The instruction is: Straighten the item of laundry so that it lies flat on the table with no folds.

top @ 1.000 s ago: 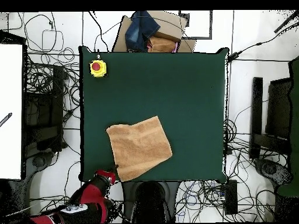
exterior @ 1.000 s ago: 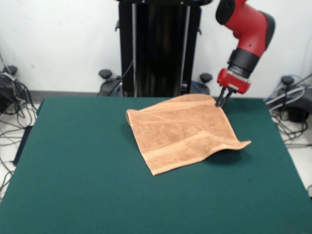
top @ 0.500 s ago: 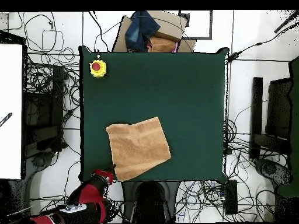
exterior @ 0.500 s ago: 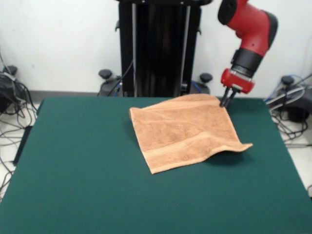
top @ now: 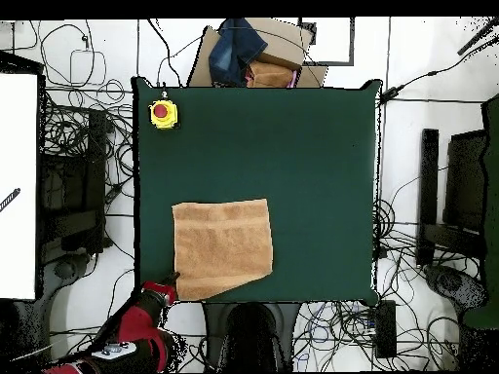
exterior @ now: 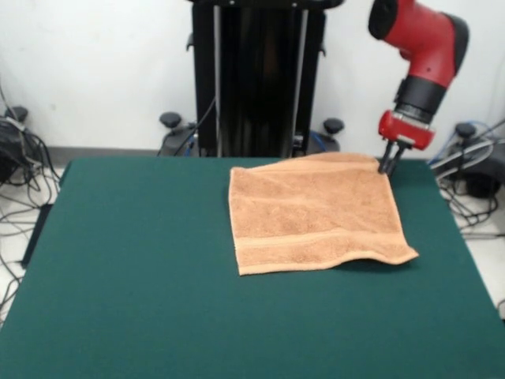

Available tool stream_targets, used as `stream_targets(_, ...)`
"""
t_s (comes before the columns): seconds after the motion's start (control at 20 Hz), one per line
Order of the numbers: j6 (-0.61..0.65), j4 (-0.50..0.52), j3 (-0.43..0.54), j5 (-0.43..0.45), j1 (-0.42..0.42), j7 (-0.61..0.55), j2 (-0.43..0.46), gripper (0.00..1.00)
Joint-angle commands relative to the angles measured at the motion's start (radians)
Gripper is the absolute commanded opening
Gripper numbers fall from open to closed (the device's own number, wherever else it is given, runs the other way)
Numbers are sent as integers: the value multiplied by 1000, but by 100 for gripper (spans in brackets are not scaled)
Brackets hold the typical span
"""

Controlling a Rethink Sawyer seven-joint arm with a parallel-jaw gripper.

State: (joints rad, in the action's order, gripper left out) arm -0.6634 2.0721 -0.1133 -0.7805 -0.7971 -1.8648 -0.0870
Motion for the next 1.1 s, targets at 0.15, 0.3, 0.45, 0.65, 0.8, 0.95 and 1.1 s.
stream_targets(0.15, 28, -105, 128, -145, -14, -270, -18, 0)
stream_targets(0.3, 18, -108, 133, -136, -8, -273, -12, 0)
stream_targets(0.45, 41, -99, 142, -194, -22, -247, -33, 0)
stream_targets(0.65, 50, -103, 152, -255, -31, -218, -43, 0)
stream_targets(0.8, 46, -115, 163, -283, -33, -208, -39, 0)
stream_targets(0.95, 54, -119, 168, -326, -43, -184, -46, 0)
stream_targets(1.1, 44, -134, 165, -305, -39, -196, -29, 0)
